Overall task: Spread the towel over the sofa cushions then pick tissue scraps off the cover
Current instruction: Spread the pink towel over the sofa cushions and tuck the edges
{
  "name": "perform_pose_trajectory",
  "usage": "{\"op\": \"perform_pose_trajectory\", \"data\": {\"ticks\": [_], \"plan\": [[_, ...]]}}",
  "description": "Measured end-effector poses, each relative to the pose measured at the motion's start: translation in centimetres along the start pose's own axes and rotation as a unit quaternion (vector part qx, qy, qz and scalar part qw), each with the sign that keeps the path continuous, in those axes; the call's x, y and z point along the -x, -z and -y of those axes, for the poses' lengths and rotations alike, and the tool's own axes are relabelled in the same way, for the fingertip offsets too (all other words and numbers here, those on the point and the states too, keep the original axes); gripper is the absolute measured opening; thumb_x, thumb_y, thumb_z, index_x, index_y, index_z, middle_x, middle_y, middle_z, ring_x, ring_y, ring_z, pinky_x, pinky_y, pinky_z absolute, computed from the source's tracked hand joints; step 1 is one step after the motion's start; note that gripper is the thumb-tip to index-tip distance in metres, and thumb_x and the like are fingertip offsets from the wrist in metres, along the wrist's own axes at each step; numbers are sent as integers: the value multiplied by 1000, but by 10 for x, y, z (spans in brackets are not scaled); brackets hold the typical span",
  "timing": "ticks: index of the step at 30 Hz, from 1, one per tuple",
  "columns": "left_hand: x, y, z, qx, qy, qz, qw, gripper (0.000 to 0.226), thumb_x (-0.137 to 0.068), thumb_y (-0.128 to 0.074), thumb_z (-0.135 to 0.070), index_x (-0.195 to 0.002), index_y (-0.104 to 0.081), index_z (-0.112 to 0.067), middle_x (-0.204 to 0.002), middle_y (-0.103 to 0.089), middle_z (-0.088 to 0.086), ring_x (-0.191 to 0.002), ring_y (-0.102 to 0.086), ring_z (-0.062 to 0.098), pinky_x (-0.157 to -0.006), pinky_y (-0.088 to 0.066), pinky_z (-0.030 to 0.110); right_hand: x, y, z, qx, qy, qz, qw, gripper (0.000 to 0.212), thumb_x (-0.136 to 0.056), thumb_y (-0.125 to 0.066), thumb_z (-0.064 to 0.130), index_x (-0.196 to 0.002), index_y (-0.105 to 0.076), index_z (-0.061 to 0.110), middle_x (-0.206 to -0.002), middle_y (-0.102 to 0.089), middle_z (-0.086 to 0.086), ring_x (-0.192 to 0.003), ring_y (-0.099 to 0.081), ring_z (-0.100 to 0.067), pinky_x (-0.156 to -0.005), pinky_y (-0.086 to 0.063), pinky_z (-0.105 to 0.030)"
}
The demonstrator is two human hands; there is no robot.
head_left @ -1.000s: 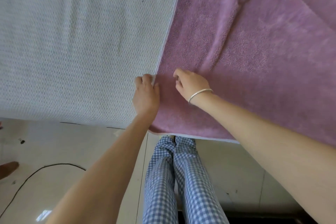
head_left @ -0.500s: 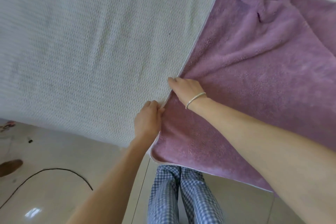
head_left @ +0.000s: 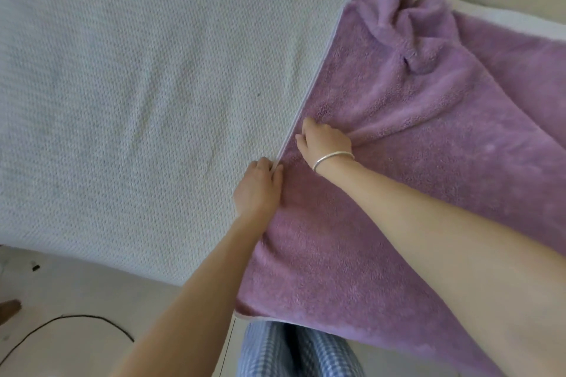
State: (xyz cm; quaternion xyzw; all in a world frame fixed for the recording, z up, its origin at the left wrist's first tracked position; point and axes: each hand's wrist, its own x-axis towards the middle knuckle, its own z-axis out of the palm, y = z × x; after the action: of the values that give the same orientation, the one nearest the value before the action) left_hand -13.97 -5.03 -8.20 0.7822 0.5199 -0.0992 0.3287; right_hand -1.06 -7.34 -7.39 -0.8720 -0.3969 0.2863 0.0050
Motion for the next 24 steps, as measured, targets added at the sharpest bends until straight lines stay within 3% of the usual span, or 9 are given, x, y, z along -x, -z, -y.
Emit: {"op": "perform_pose_trajectory", "data": {"ticks": [4, 8, 12, 16, 18, 21, 24], "plan": [[-22, -4, -19, 7, -21, -4, 1000, 31, -98, -35, -32, -85, -50, -9, -98, -60, 12, -85, -57, 30, -63, -35, 33, -23, 5, 5, -4, -70, 4, 998, 50, -92, -43, 46, -114, -59, 4, -117, -65, -17, -109, -60, -35, -85, -49, -38], [-35, 0, -12, -9, -46, -20, 999, 28, -98, -38, -27, -88, -52, -5, -97, -60, 14, -84, -57, 32, -61, -37, 36, -49, 10, 20, -5, -109, 44, 993, 38, -93, -44, 31, -114, -62, 6, -120, -64, -13, -111, -60, -31, -84, -49, -33], [-36, 11, 4, 10, -54, -40, 998, 26, -96, -44, -26, -84, -55, -5, -89, -62, 11, -74, -56, 28, -57, -37, 34, -53, 8, 32, -30, -74, 42, 996, 36, -94, -38, 24, -105, -63, 3, -110, -67, -15, -101, -62, -31, -68, -38, -30], [-48, 14, -4, 37, -34, -31, 998, 25, -93, -48, -31, -86, -58, -9, -89, -64, 5, -77, -59, 23, -60, -42, 33, -52, 17, 21, -59, -53, 56, 995, 41, -96, -32, 29, -103, -62, 3, -109, -66, -18, -100, -62, -35, -74, -45, -34], [-62, 15, -20, 48, -47, -22, 997, 25, -94, -45, -32, -92, -57, -11, -94, -63, 5, -78, -58, 21, -63, -42, 31, -57, 29, 7, -62, -64, 14, 996, 38, -97, -33, 31, -105, -61, 6, -112, -65, -17, -102, -62, -36, -79, -48, -37], [-92, 15, -53, 45, -79, -11, 996, 29, -96, -41, -33, -99, -55, -8, -101, -60, 9, -84, -59, 28, -66, -43, 33, -68, 49, -30, -39, -92, -77, 992, 23, -95, -43, 19, -113, -51, 9, -121, -57, -13, -100, -62, -35, -74, -50, -39], [-124, 16, -78, 28, -95, -22, 995, 33, -96, -40, -34, -100, -55, -6, -103, -60, 12, -85, -59, 30, -65, -43, 35, -70, 66, -74, 13, -147, -110, 983, 32, -92, -47, 13, -125, -44, 11, -129, -44, -13, -104, -60, -35, -72, -51, -43]]}}
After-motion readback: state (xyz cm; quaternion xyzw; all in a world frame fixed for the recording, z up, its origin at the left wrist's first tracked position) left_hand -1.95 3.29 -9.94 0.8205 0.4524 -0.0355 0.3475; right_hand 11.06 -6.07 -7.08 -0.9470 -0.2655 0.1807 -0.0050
